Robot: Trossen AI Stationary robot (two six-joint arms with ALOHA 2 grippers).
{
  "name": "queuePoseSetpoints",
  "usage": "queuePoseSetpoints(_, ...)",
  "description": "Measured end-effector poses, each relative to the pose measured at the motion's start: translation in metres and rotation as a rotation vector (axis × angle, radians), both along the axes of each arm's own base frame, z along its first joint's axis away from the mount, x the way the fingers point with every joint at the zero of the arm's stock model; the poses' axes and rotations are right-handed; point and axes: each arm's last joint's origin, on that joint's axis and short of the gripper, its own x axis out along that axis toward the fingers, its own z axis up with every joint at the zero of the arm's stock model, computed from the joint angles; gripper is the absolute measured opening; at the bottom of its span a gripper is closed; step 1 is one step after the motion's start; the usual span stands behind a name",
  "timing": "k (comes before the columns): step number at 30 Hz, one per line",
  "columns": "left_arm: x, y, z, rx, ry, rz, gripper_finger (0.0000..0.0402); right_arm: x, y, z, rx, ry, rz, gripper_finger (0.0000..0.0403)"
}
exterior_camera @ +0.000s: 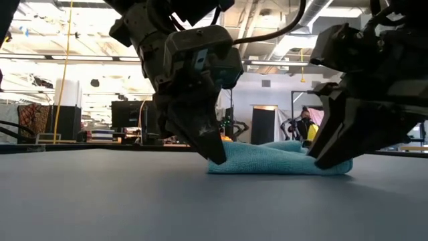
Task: Roll towel
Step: Roll the blue microfiber towel
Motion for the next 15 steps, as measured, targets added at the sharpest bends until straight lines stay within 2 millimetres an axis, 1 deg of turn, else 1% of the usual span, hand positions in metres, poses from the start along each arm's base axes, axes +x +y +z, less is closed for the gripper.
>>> queuePoseSetpoints(3, -0.0003, -0.0011, 0.0, -0.002, 0.0, -0.003, 0.0, 0.0009, -0.004, 0.0023, -0.017, 0.008, 0.005, 0.0138)
queuePoseSetpoints(15, 0.0041, -0.0015, 0.0036, -0.001, -0.059, 0.028, 0.0, -0.0022, -0.0052, -0.0018, -0.014, 0.039, 0.019, 0.0139)
